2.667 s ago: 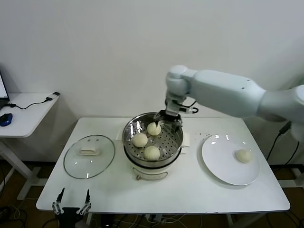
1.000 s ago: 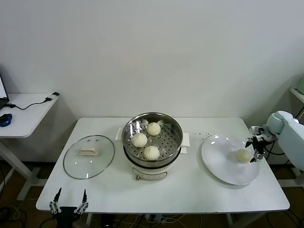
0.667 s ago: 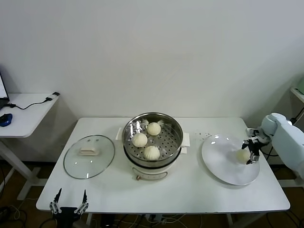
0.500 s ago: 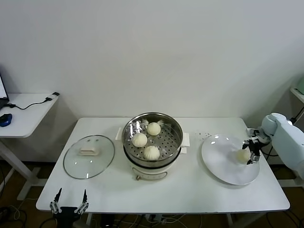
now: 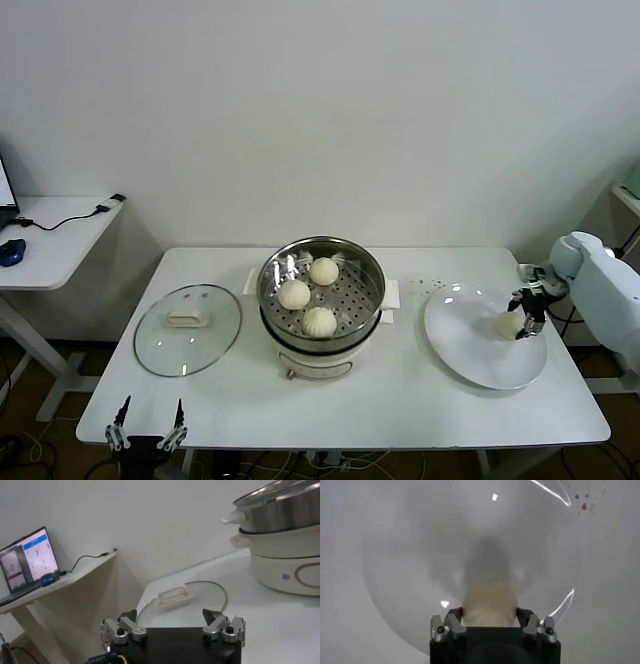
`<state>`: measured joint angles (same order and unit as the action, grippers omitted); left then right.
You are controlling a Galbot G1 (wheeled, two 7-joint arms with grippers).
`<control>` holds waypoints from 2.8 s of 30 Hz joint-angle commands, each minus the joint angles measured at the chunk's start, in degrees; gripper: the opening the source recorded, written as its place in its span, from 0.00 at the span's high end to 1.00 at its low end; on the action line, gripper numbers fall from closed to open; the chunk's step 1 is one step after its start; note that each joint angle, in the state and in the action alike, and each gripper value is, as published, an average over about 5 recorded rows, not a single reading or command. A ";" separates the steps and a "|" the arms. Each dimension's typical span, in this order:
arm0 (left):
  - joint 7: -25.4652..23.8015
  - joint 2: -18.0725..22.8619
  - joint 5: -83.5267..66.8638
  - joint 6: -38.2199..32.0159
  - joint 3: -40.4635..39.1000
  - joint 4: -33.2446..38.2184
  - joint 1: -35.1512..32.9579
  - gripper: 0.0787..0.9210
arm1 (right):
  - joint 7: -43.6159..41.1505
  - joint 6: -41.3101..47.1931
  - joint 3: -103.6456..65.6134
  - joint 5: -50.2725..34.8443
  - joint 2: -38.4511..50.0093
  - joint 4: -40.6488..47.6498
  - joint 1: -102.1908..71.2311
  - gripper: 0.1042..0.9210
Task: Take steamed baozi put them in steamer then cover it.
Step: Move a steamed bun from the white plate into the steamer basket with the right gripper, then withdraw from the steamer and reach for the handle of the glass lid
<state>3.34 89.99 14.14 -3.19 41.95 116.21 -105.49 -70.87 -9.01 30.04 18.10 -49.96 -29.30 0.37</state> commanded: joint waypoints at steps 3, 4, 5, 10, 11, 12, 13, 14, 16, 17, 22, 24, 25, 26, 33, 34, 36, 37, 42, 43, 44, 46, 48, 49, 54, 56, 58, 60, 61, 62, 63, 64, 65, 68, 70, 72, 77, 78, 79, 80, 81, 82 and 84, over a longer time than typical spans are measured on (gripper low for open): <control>-0.02 -0.12 -0.57 -0.56 -0.29 0.15 -0.48 0.12 | -0.74 4.73 17.46 -20.16 1.45 -7.27 12.89 0.27; -0.01 -0.12 -0.62 -0.70 -0.44 0.15 -0.56 0.12 | -0.73 6.01 20.86 -23.53 1.40 -8.66 15.60 0.27; -0.01 -0.13 -0.71 -0.83 -0.58 0.16 -0.64 0.12 | -0.67 7.29 23.97 -26.74 1.28 -10.01 18.17 0.27; -0.03 -0.28 -1.07 -1.38 -1.32 -0.07 -0.77 0.12 | 0.22 13.02 37.42 -41.08 -1.50 -15.50 30.72 0.27; -0.03 -0.33 -1.12 -1.48 -1.50 -0.09 -0.76 0.12 | 0.48 14.10 40.23 -43.86 -2.44 -16.47 33.32 0.27; -0.03 -0.38 -1.19 -1.57 -1.65 -0.07 -0.77 0.12 | 0.71 14.97 42.54 -46.15 -3.39 -17.24 35.38 0.27; -0.05 -0.42 -1.28 -1.63 -1.79 -0.01 -0.77 0.12 | 0.98 15.78 44.76 -48.47 -4.41 -17.92 37.40 0.27; -0.06 -0.45 -1.36 -1.68 -1.90 0.04 -0.76 0.12 | 1.24 16.59 46.71 -50.49 -5.44 -18.57 39.25 0.27; -0.10 -0.38 -1.39 -1.78 -2.14 0.16 -0.65 0.12 | 1.93 18.17 50.34 -54.66 -7.81 -19.80 42.53 0.27; -0.11 -0.32 -1.37 -1.81 -2.29 0.24 -0.59 0.12 | 2.35 18.81 51.98 -56.59 -9.02 -20.41 43.82 0.27; -0.05 -0.13 -1.22 -2.12 -3.08 0.52 -0.54 0.12 | 4.68 21.24 59.06 -64.32 -15.42 -24.00 47.75 0.27; 0.05 -0.25 -1.34 -2.31 -3.30 0.37 -0.60 0.12 | 5.54 22.03 60.60 -65.68 -17.82 -25.15 48.21 0.27; 0.11 -0.34 -1.42 -2.41 -3.38 0.27 -0.66 0.12 | 5.92 22.36 61.14 -66.00 -18.96 -25.54 48.25 0.27; 0.14 -0.45 -1.55 -2.52 -3.44 0.21 -0.77 0.12 | 6.26 22.64 61.55 -66.20 -20.05 -25.79 48.16 0.26; 0.52 -0.58 -2.53 -2.31 -2.91 -0.04 -0.17 0.12 | 8.21 23.59 65.64 -66.87 -25.82 -26.74 45.95 0.26; 0.51 -0.54 -2.55 -2.24 -2.87 -0.03 -0.04 0.12 | 8.52 23.72 66.02 -66.79 -26.26 -26.79 45.33 0.26; 0.47 -0.52 -2.52 -2.15 -2.89 0.07 0.05 0.12 | 9.09 23.94 66.79 -66.42 -26.99 -26.85 43.96 0.26; 0.45 -0.53 -2.47 -2.14 -2.89 0.09 0.09 0.12 | 9.32 24.00 67.16 -66.13 -27.28 -26.85 43.22 0.26; 0.38 -0.63 -2.44 -2.12 -2.80 -0.18 0.23 0.12 | 10.17 24.25 68.58 -64.88 -28.24 -26.69 39.94 0.26; 0.38 -0.67 -2.47 -2.12 -2.73 -0.30 0.27 0.12 | 10.27 24.29 68.78 -64.61 -28.40 -26.59 39.33 0.26; 0.38 -0.71 -2.51 -2.12 -2.66 -0.41 0.32 0.12 | 10.32 24.29 68.95 -64.36 -28.52 -26.49 38.85 0.26; 0.38 -0.77 -2.58 -2.13 -2.51 -0.67 0.47 0.12 | 10.40 24.26 69.15 -63.70 -28.70 -26.31 37.94 0.26; 0.38 -0.84 -2.65 -2.13 -2.37 -0.94 0.59 0.12 | 10.45 24.25 69.25 -63.15 -28.78 -26.22 37.23 0.26; 0.37 -0.89 -2.68 -2.13 -2.31 -1.08 0.64 0.12 | 10.50 24.23 69.29 -62.87 -28.80 -26.18 36.88 0.26; 0.35 -1.15 -2.86 -2.10 -2.20 -1.58 0.76 0.12 | 10.68 24.14 69.64 -61.87 -28.53 -26.22 35.99 0.26; 0.33 -1.22 -2.91 -2.06 -2.18 -1.70 0.87 0.12 | 10.78 24.12 69.57 -61.74 -28.39 -26.25 35.80 0.26; 0.31 -1.29 -2.92 -2.03 -2.19 -1.76 0.97 0.12 | 10.84 24.13 69.43 -61.84 -28.28 -26.35 35.74 0.25; 0.29 -1.36 -2.92 -2.00 -2.21 -1.80 1.07 0.12 | 10.89 24.13 69.31 -61.84 -28.19 -26.45 35.75 0.25; 0.28 -1.38 -2.91 -1.98 -2.22 -1.81 1.12 0.12 | 10.89 24.13 69.21 -61.82 -28.16 -26.47 35.76 0.25; 0.27 -1.39 -2.90 -1.97 -2.25 -1.81 1.15 0.12 | 10.89 24.16 69.02 -61.82 -28.12 -26.48 35.77 0.24; 0.26 -1.38 -2.88 -1.96 -2.27 -1.80 1.18 0.12 | 10.90 24.21 68.75 -61.91 -28.08 -26.47 35.79 0.23; 0.26 -1.37 -2.85 -1.95 -2.28 -1.77 1.20 0.12 | 10.88 24.28 68.42 -62.07 -28.03 -26.44 35.84 0.21; 0.25 -1.37 -2.83 -1.94 -2.30 -1.72 1.21 0.12 | 10.78 24.32 68.11 -62.25 -27.97 -26.39 35.98 0.20; 0.25 -1.34 -2.77 -1.93 -2.30 -1.58 1.19 0.12 | 10.01 24.14 67.46 -62.57 -27.48 -26.36 36.93 0.15; 0.26 -1.34 -2.77 -1.93 -2.27 -1.51 1.15 0.12 | 9.42 23.82 67.17 -62.53 -26.84 -26.45 37.96 0.13; 0.27 -1.34 -2.77 -1.97 -2.26 -1.48 1.10 0.12 | 8.97 23.35 66.67 -62.56 -25.83 -26.56 39.21 0.12; 0.28 -1.39 -2.75 -2.01 -2.29 -1.38 1.05 0.12 | 8.15 20.64 63.75 -63.26 -21.60 -26.32 42.74 0.12; 0.28 -1.40 -2.72 -2.01 -2.27 -1.33 1.07 0.12 | 8.36 19.69 62.97 -63.63 -20.40 -26.29 43.35 0.12; 0.29 -1.41 -2.68 -2.02 -2.22 -1.28 1.09 0.12 | 8.91 18.27 62.20 -64.19 -19.00 -26.35 43.87 0.12; 0.29 -1.41 -2.63 -2.01 -2.16 -1.20 1.11 0.12 | 10.24 16.60 61.57 -65.09 -17.41 -26.63 44.24 0.12; 0.29 -1.41 -2.59 -2.00 -2.10 -1.12 1.14 0.12 | 11.97 14.83 61.19 -66.06 -15.89 -27.03 44.55 0.12; 0.29 -1.39 -2.53 -1.99 -2.00 -1.03 1.18 0.12 | 14.90 12.22 61.01 -67.36 -13.90 -27.80 44.70 0.12; 0.29 -1.33 -2.40 -1.97 -1.80 -0.85 1.24 0.12 | 21.44 7.56 60.50 -69.86 -9.60 -30.01 44.45 0.12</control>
<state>3.62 88.62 11.55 -5.17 39.99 115.15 -104.30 -59.84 9.51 93.90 -46.60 -70.56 -56.37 42.20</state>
